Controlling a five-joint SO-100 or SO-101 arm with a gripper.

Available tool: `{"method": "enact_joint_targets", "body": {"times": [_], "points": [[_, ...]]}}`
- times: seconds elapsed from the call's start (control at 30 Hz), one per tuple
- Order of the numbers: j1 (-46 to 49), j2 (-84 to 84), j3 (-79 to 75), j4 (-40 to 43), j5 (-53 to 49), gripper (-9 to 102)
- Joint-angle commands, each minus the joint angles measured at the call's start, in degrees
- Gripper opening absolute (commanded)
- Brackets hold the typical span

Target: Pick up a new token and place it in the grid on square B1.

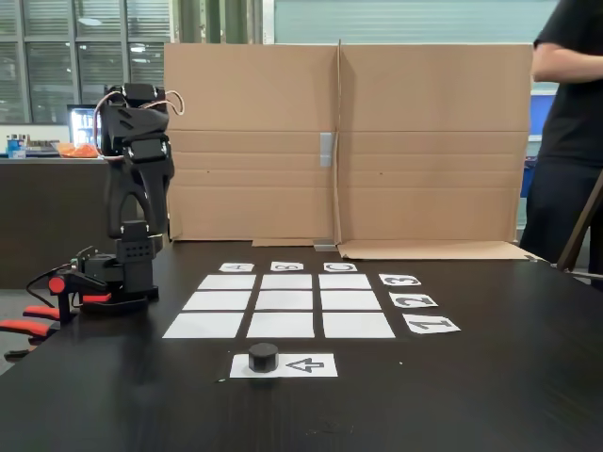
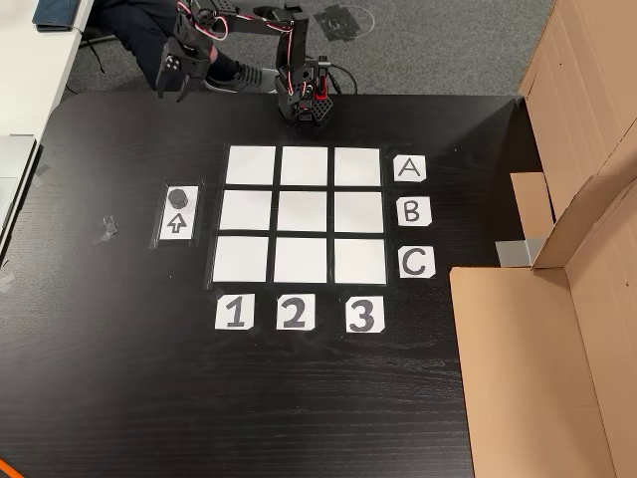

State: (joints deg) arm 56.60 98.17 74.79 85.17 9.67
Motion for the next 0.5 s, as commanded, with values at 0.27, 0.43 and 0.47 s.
{"method": "enact_joint_targets", "body": {"times": [0.27,0.43,0.47], "points": [[-4.7,-6.3,-4.2,-4.6,-0.2,23],[-6.0,-10.9,-5.0,-6.8,-0.2,23],[-6.1,-12.1,-5.7,-6.9,-0.2,23]]}}
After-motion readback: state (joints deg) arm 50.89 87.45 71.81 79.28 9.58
